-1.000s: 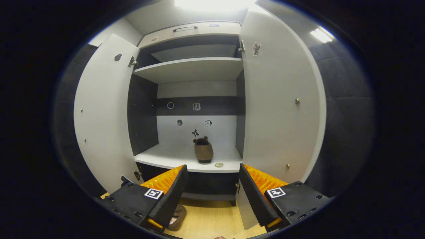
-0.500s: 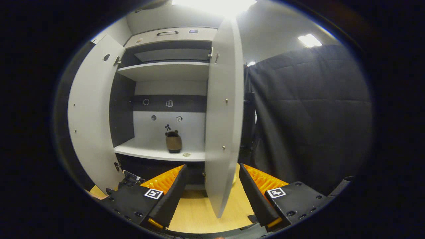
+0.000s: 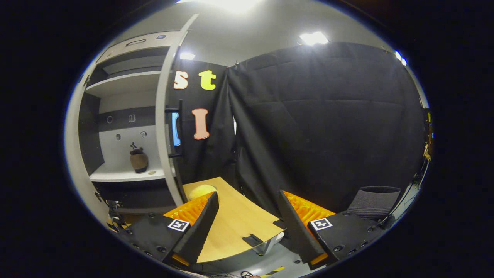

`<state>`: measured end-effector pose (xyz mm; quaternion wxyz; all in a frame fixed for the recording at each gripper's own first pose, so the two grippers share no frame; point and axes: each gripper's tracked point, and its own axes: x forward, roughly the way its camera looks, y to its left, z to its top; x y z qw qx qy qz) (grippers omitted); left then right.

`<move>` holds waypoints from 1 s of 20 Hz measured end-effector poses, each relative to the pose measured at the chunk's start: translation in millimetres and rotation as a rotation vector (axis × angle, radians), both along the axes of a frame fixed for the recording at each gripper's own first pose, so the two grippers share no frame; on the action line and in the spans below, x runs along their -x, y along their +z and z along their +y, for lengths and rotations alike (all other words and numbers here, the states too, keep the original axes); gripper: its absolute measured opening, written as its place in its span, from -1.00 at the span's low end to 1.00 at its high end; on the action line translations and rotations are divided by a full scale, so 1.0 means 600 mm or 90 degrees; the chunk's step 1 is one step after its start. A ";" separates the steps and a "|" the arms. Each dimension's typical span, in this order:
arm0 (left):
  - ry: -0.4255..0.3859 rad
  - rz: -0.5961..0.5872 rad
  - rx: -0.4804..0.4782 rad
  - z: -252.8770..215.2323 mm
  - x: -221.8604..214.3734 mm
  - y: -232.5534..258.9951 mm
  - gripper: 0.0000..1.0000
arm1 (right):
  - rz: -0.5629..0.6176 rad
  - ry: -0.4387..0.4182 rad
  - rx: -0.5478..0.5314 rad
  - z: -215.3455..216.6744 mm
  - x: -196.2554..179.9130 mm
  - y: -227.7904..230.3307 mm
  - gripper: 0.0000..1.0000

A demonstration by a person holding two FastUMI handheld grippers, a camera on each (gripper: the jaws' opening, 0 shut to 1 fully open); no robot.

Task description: Grab one shoe with the right hand and put it into the shoe cabinet, grab the other shoe with the left hand and put it into the shoe cabinet; then close the right door with the right hand and the left door with the left hand.

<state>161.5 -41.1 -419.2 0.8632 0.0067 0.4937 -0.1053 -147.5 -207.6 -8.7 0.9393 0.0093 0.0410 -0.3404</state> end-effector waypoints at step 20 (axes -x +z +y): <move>0.044 -0.074 0.000 -0.001 0.009 0.246 -0.96 | -0.027 0.091 0.007 -0.145 -0.136 0.038 0.86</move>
